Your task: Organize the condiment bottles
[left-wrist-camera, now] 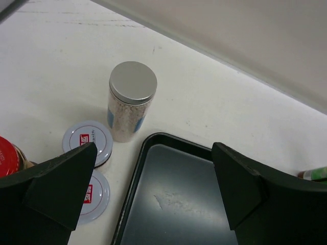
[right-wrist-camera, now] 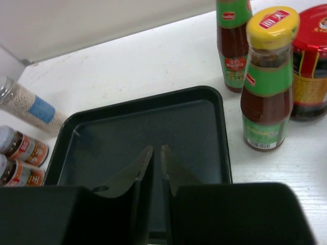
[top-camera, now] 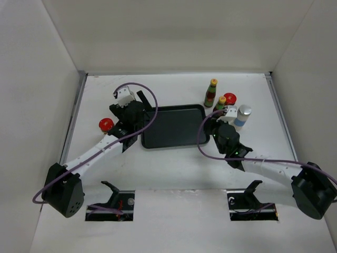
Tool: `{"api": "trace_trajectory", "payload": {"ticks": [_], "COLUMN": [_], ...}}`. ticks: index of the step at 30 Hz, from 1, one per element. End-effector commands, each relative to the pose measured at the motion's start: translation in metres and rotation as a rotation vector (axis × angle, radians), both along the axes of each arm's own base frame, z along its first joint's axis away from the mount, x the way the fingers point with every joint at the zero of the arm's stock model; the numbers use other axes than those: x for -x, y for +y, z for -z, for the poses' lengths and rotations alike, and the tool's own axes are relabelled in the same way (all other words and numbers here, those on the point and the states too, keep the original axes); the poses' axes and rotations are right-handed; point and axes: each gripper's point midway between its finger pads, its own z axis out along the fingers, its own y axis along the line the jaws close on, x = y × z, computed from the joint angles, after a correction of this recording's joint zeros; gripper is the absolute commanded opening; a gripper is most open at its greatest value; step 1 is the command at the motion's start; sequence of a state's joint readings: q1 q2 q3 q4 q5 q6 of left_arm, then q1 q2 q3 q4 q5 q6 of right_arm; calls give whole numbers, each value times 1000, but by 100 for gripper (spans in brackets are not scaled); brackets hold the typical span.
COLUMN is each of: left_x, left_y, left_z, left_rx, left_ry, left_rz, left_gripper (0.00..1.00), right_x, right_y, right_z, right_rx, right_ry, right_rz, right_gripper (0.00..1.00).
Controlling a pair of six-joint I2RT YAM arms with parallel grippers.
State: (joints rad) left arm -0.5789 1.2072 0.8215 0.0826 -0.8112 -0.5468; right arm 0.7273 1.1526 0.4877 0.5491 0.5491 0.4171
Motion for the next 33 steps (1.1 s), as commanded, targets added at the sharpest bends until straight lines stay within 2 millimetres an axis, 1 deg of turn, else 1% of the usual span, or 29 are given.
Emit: {"api": "trace_trajectory", "payload": {"ticks": [1, 2, 3, 4, 5, 6, 7, 8, 9, 11, 12, 13, 15, 19, 22, 25, 28, 33], "left_x": [-14, -15, -16, -19, -20, -22, -24, -27, -30, -40, -46, -52, -60, -73, -78, -85, -96, -115], "left_y": [7, 9, 7, 4, 2, 2, 2, 4, 6, 11, 13, 16, 19, 27, 39, 47, 45, 42], "left_z": [-20, -20, -20, -20, -21, -20, -19, -18, -15, -10, -7, -4, 1, 10, 17, 24, 24, 37], "left_rx": [20, 27, 29, 12, -5, -17, -29, -45, -59, -81, -96, -106, -120, -138, -147, -133, -133, -139], "left_ry": [-73, -84, -96, -101, -107, -102, -93, -75, -52, -15, 4, 19, 37, 60, 76, 90, 94, 133], "left_rz": [-22, -22, -7, 20, 38, 40, 42, 38, 34, 15, 5, -4, -16, -47, -79, -95, -74, -44], "left_gripper": [100, 100, 100, 92, 62, 43, 40, 43, 49, 65, 74, 78, 83, 84, 84, 85, 86, 85], "right_x": [-5, -5, -5, -6, -7, -7, -7, -8, -8, -9, -9, -9, -10, -10, -10, -9, -10, -9], "right_y": [15, 17, 18, 19, 20, 20, 20, 21, 23, 26, 27, 28, 29, 30, 32, 32, 35, 35], "right_z": [-28, -25, -23, -23, -22, -21, -20, -18, -16, -15, -15, -15, -13, -14, -11, -14, -12, -13], "right_rx": [-57, -53, -53, -51, -48, -48, -50, -50, -47, -38, -36, -38, -31, -27, -20, -28, -23, -22], "right_ry": [-47, -37, -30, -27, -29, -29, -26, -23, -19, -15, -15, -16, -9, -14, -3, -16, -8, -9], "right_rz": [-41, -44, -46, -48, -50, -48, -49, -51, -55, -71, -74, -77, -82, -87, -98, -100, -107, -114], "right_gripper": [15, 15, 16, 18, 24, 32, 43, 53, 62, 76, 80, 83, 86, 91, 94, 96, 96, 97]}}
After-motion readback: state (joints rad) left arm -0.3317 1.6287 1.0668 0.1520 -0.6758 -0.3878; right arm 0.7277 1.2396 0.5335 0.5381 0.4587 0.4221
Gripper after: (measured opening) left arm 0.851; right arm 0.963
